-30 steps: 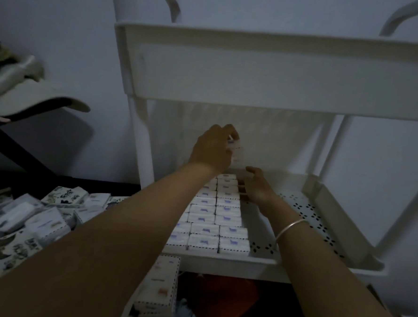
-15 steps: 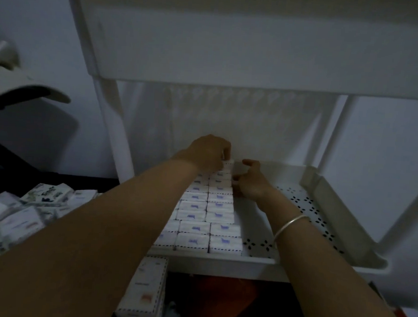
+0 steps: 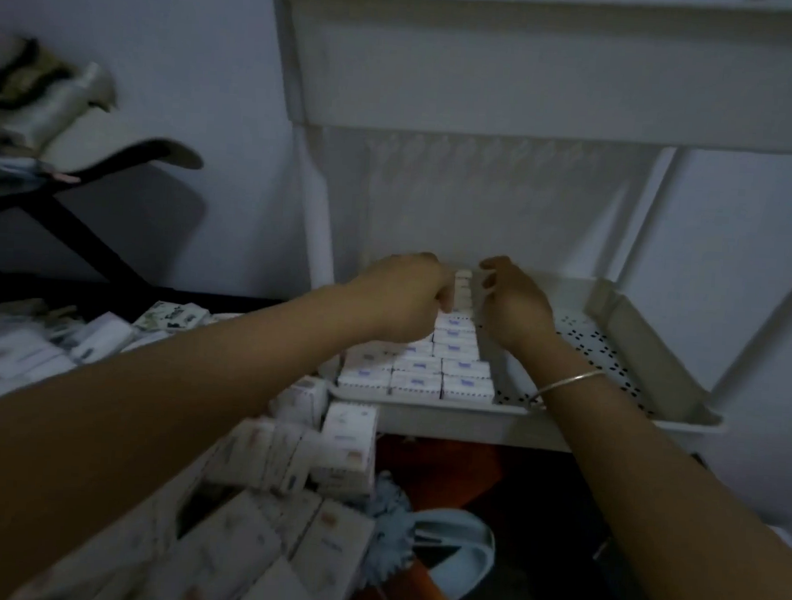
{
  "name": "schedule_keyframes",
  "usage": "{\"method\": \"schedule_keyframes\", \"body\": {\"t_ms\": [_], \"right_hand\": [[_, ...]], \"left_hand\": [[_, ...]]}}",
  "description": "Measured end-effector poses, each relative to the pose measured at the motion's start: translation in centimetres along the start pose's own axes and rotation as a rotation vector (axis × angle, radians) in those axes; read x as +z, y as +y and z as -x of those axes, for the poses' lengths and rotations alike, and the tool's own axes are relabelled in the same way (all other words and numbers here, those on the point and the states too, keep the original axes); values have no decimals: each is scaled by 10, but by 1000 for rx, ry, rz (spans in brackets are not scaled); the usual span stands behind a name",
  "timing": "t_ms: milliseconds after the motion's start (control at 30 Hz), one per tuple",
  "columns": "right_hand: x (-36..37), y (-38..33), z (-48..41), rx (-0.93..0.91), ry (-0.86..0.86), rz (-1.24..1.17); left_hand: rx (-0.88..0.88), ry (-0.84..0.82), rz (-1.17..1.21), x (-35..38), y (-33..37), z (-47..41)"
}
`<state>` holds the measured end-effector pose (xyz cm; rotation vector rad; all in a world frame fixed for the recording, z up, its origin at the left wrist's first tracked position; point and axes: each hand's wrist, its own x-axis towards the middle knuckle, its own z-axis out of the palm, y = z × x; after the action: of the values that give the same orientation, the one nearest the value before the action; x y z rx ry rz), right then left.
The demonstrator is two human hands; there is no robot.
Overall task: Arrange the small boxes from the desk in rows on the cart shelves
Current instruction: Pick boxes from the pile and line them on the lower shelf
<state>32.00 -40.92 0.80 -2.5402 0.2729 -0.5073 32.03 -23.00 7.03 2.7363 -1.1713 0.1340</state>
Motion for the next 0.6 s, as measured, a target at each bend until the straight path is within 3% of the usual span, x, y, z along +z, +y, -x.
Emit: {"method": "schedule_keyframes", "body": {"t_ms": [67,167,333,433,533,600], "right_hand": [[-6,-6,17,-129,86,134],[-15,-11,49,-162,116,133],[-27,-22,110,-250,174,116],[-31,-34,143,-297,151,117],[-30,-44,174,-329,38,86],[-27,-50,192,-319,-109,75]], "left_hand": [[56,-24,9,-7,4,40],[104,-121,-34,-11,8,95],[237,-18,-350,2,-3,137],[221,-42,-475,15,-4,145],[221,-112,-385,22,-3,145],[220,-182,-176,22,0,145]]}}
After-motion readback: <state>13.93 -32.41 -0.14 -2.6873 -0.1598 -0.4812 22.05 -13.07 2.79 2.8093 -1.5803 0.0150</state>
